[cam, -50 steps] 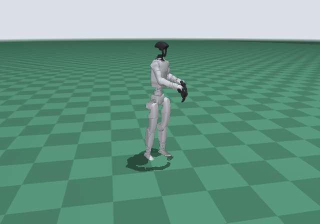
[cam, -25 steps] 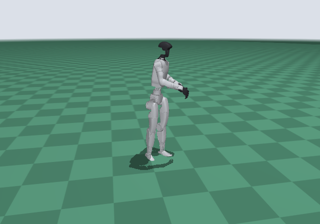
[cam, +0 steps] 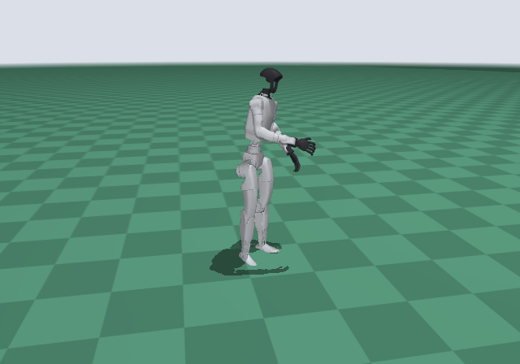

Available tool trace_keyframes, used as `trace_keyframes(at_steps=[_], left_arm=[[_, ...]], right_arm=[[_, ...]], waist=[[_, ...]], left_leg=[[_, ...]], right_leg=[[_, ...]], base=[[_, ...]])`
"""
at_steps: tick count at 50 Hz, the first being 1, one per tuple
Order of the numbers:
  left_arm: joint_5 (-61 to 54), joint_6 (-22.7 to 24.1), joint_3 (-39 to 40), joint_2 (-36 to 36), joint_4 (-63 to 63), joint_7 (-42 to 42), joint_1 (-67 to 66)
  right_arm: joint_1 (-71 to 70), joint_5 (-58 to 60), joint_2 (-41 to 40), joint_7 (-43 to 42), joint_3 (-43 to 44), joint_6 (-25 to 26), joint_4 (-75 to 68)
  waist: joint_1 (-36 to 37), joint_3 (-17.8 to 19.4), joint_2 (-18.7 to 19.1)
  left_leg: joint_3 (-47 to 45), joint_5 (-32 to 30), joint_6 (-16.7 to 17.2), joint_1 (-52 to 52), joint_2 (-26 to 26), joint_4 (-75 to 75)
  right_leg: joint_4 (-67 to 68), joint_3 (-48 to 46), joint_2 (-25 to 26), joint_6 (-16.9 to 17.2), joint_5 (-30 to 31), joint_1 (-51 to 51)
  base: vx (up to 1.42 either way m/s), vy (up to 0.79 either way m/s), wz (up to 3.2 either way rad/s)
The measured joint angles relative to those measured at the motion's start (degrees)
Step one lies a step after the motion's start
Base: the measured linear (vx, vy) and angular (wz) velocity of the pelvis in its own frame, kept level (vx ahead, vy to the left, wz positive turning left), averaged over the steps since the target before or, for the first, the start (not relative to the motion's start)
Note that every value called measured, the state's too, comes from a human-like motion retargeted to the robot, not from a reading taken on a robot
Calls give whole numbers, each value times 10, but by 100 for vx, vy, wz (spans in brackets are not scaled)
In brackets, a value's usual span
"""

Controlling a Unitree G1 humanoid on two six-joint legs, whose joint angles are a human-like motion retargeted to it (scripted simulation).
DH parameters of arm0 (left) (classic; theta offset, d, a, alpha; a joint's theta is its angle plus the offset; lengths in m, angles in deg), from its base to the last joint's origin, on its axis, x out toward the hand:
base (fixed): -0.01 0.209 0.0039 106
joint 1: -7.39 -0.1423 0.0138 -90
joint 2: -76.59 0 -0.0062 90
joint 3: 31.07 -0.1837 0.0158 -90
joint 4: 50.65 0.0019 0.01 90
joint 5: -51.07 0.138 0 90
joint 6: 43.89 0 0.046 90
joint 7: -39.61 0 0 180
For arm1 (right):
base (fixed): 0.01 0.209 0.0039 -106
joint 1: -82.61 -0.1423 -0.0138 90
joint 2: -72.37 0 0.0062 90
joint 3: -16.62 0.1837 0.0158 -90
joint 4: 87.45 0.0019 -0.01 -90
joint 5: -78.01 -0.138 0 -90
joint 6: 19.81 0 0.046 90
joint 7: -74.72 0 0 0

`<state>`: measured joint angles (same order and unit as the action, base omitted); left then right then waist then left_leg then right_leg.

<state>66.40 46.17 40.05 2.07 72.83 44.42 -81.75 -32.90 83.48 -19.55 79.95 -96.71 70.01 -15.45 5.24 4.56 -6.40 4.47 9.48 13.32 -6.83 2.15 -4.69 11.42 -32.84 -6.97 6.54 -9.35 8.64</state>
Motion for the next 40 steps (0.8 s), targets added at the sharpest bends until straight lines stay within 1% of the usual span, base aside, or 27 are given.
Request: trace_keyframes(at_steps=[5, 7, 9, 10, 11, 12, 13, 14, 15, 18, 20, 22, 26, 30, 35, 37, 40], left_arm=[[3, -14, 0, -28, 86, 15, -14], [7, -24, 8, -44, 130, 17, -20], [9, -36, 19, -64, 172, 17, -28], [10, -41, 25, -74, 193, 17, -33], [9, -46, 29, -88, 213, 15, -40], [8, -52, 34, -100, 232, 15, -45], [7, -57, 38, -108, 248, 16, -45], [4, -61, 44, -116, 263, 18, -45], [0, -65, 50, -123, 279, 19, -45], [-15, -69, 63, -149, 313, 26, -51], [-27, -68, 70, -164, 327, 29, -54], [-38, -64, 76, -173, 334, 29, -57], [-59, -55, 88, -180, 338, 17, -59], [-77, -47, 99, -173, 339, -2, -53], [-88, -38, 110, -158, 344, -24, -39], [-91, -36, 114, -154, 346, -31, -38], [-99, -35, 121, -146, 352, -39, -33]], right_arm=[[44, -5, 11, 38, -2, 4, -18], [63, -9, 12, 59, -7, 10, -46], [85, -9, 10, 75, -11, 17, -84], [97, -8, 9, 81, -13, 20, -106], [113, -6, 7, 85, -13, 23, -131], [128, -3, 6, 89, -11, 27, -156], [138, -1, 8, 93, -5, 32, -182], [147, 2, 10, 97, 0, 37, -208], [156, 7, 11, 100, 5, 41, -236], [187, 19, 12, 102, 23, 53, -321], [207, 25, 13, 101, 36, 58, -375], [226, 25, 15, 100, 49, 61, -419], [252, 18, 18, 95, 67, 60, -478], [258, 11, 24, 90, 77, 53, -505], [240, 0, 25, 78, 84, 45, -507], [233, -5, 23, 74, 85, 41, -501], [216, -16, 17, 67, 85, 38, -486]], waist=[[-12, -2, 4], [-15, 3, 7], [-18, 6, 9], [-19, 8, 11], [-24, 8, 11], [-34, 7, 8], [-55, 4, -1], [-62, 4, -6], [-62, 7, -9], [-46, 19, -5], [-33, 23, 0], [-20, 25, 2], [0, 26, 5], [10, 26, 9], [11, 28, 19], [9, 26, 23], [4, 26, 26]], left_leg=[[-27, 26, -23, 29, -12, 6], [-42, 63, -37, 28, -19, 50], [-59, 113, -58, 14, -28, 122], [-71, 141, -71, 5, -33, 168], [-114, 169, -94, -4, -48, 233], [-186, 183, -122, -8, -78, 298], [-316, 172, -161, -1, -136, 361], [-370, 174, -187, -5, -168, 414], [-385, 181, -205, -16, -187, 462], [-345, 215, -224, -77, -211, 574], [-324, 233, -228, -118, -217, 611], [-314, 247, -226, -152, -214, 607], [-310, 249, -209, -204, -202, 526], [-308, 224, -184, -234, -186, 393], [-303, 175, -147, -237, -172, 204], [-298, 156, -135, -237, -173, 156], [-290, 125, -127, -234, -176, 112]], right_leg=[[-21, 41, 19, -2, -10, -29], [-36, 67, 32, -7, -13, -47], [-48, 91, 43, -13, -20, -64], [-53, 103, 49, -17, -24, -72], [-56, 108, 50, -18, -29, -80], [-59, 107, 46, -20, -34, -86], [-61, 94, 33, -19, -40, -88], [-63, 96, 27, -21, -44, -91], [-65, 105, 26, -23, -48, -95], [-71, 141, 40, -30, -56, -114], [-75, 164, 48, -34, -61, -124], [-76, 185, 51, -36, -70, -132], [-68, 220, 47, -39, -94, -146], [-45, 248, 39, -38, -124, -156], [-2, 280, 31, -33, -172, -170], [14, 295, 28, -31, -192, -176], [45, 331, 23, -29, -222, -184]], base=[[12, -11, -51], [15, -13, -73], [17, -14, -73], [18, -13, -50], [19, -12, -10], [20, -12, 66], [21, -14, 77], [22, -16, 46], [24, -17, -39], [28, -16, -91], [33, -12, -92], [36, -8, -81], [38, -2, -65], [39, 7, -49], [39, 15, -33], [40, 21, -25], [40, 24, -20]])
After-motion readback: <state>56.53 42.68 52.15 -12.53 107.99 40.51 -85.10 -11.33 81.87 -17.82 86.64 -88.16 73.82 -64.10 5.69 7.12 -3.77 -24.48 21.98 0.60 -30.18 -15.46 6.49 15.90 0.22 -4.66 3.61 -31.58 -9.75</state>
